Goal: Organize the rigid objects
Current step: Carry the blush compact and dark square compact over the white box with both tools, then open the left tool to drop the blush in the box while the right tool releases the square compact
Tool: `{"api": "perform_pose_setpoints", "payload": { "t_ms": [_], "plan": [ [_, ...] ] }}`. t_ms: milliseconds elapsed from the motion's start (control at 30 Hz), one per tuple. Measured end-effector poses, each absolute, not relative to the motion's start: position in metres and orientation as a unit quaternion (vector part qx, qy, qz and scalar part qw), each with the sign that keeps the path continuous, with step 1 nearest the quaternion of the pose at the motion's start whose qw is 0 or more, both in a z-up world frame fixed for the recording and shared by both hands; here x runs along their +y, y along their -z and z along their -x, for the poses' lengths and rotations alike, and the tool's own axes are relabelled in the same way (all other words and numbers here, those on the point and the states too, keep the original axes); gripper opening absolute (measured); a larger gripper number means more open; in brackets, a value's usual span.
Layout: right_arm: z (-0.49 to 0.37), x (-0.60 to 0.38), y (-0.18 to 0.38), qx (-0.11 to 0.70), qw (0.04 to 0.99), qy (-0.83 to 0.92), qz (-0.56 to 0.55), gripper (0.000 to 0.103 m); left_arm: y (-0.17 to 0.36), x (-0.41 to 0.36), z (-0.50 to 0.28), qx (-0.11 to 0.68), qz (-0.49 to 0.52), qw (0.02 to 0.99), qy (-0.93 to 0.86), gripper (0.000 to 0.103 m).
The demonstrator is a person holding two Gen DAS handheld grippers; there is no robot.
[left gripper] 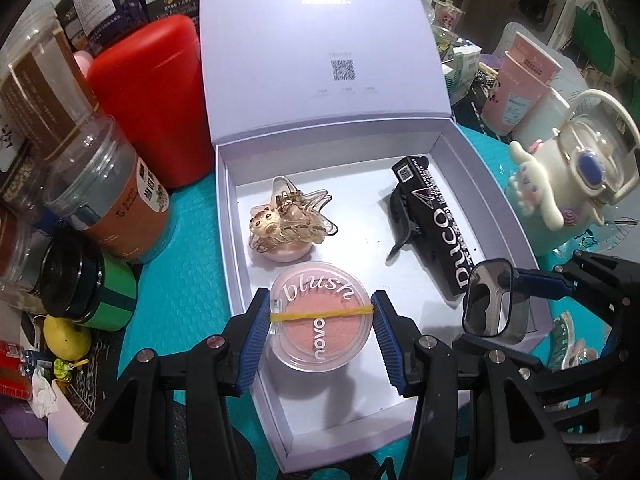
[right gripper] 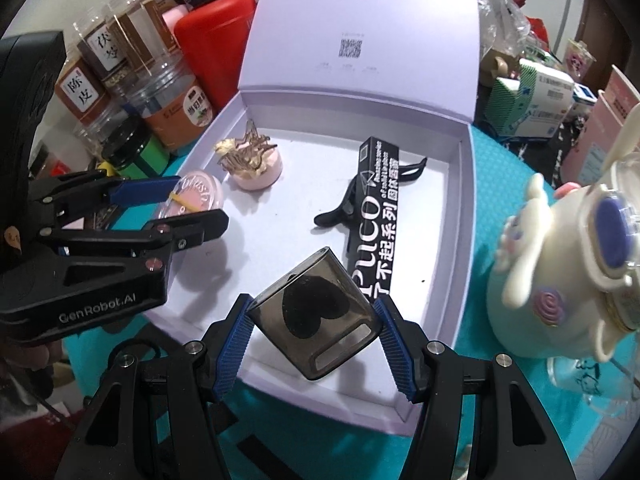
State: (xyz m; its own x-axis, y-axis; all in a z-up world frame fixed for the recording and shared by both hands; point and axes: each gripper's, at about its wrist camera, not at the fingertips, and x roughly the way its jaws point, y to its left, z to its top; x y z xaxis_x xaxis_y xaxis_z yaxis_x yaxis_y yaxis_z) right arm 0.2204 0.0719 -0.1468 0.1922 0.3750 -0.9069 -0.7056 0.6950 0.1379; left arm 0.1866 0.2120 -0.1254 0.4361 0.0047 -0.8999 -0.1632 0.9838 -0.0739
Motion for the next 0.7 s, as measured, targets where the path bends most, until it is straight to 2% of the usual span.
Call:
{"api": "perform_pose_setpoints", "payload": {
  "t_ms": [700],
  "plan": [
    [-0.226,0.083,0.177,0.538,0.750,-0.346,0.171,0.062,0.148,0.209,-0.206,0.564,0.082,0.819,-0.075,0.050]
  ]
}}
